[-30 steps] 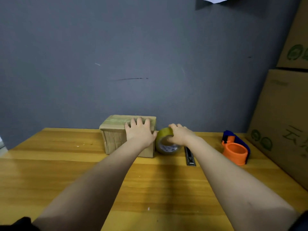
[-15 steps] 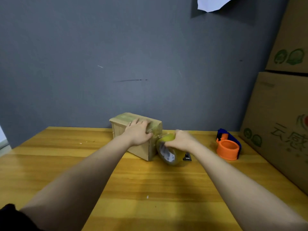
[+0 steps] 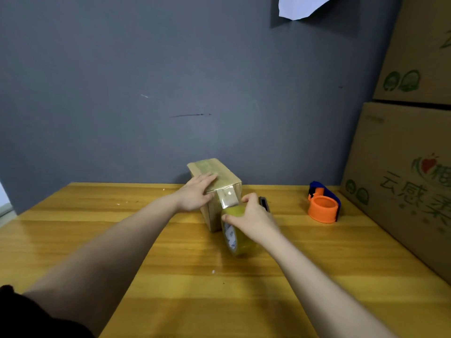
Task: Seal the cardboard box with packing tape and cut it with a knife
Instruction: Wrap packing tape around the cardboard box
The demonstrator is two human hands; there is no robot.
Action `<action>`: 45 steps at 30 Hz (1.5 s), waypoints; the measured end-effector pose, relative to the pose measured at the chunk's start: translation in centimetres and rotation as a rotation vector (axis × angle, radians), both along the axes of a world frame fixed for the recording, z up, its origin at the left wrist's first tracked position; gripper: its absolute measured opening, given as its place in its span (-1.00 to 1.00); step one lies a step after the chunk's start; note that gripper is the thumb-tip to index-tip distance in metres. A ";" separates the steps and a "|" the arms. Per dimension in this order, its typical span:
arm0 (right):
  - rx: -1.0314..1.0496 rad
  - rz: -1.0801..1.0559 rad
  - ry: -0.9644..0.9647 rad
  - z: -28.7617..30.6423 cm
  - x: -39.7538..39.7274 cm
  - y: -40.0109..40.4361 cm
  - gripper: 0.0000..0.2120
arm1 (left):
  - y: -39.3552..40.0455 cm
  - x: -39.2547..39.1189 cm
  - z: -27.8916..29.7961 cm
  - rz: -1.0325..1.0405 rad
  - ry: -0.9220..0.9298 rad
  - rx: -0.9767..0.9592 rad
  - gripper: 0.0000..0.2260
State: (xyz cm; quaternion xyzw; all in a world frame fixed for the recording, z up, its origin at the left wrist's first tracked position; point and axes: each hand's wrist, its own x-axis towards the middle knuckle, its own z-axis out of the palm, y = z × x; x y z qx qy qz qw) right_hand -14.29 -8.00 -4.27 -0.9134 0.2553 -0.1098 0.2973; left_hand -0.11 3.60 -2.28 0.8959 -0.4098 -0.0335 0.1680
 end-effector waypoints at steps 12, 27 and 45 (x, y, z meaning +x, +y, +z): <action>0.194 0.037 -0.211 -1.7 -2.0 2.2 -0.54 | -0.9 -0.6 -0.5 -0.022 0.066 -0.153 -0.57; 0.480 0.128 -0.387 -3.5 -1.2 2.8 -0.55 | -1.6 0.4 -1.3 -0.036 0.122 -0.278 -0.61; 0.272 0.061 -0.414 -4.4 -2.4 3.4 -0.53 | -1.4 -0.1 -1.6 0.003 0.086 -0.230 -0.60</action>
